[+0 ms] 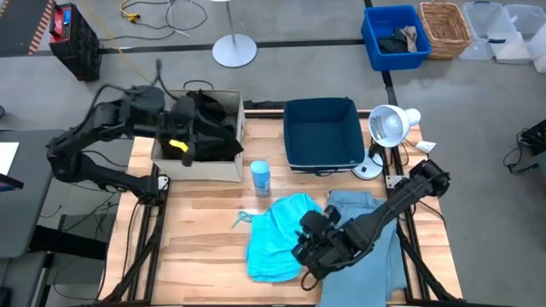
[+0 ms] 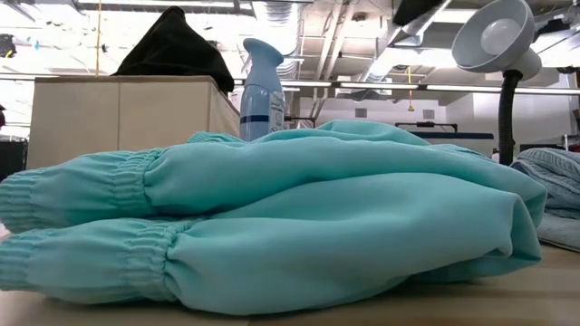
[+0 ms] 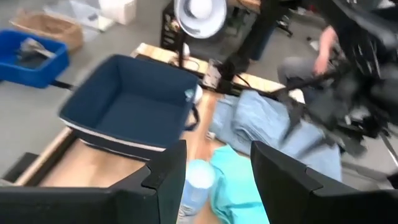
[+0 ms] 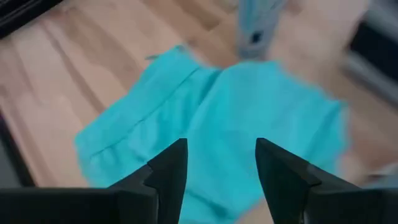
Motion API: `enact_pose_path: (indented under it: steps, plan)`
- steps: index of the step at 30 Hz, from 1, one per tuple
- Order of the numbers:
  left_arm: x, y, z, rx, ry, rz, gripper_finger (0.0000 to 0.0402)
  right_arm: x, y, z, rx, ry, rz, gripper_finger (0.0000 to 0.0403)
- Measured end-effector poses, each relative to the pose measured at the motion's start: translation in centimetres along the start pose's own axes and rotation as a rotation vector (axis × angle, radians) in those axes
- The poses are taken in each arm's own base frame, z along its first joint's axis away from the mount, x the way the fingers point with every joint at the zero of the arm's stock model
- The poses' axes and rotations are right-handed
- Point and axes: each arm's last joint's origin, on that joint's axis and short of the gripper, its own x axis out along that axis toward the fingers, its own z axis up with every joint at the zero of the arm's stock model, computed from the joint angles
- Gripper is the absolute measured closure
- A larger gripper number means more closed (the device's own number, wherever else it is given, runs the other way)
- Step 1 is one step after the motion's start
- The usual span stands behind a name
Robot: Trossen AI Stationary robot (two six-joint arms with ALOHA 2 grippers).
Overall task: Sort clothes
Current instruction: Put the blue shorts into the blue laundry bin
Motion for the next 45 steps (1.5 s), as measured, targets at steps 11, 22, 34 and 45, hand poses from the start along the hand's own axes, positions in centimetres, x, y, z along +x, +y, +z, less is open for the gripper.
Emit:
enact_pose_path:
  steps: [11,22,34,45]
  plan:
    - [5.7,-5.3,-0.3,0.083,0.031,-0.170,0.0269,-7.9,-5.3,0.3,0.001,-0.229,-0.040,0.0208]
    - [9.3,-11.5,-2.4,0.273,0.081,-0.374,0.0275,-8.7,-10.9,-5.8,0.142,-0.248,0.076,0.0208]
    - [17.4,-16.7,-7.7,0.354,0.311,-0.393,0.0263,-8.9,-11.6,-7.7,0.021,-0.056,0.077,0.0210]
    - [24.7,-18.5,-13.7,0.570,0.458,-0.212,0.0253,-10.4,-12.1,-8.5,-0.017,-0.026,0.142,0.0230]
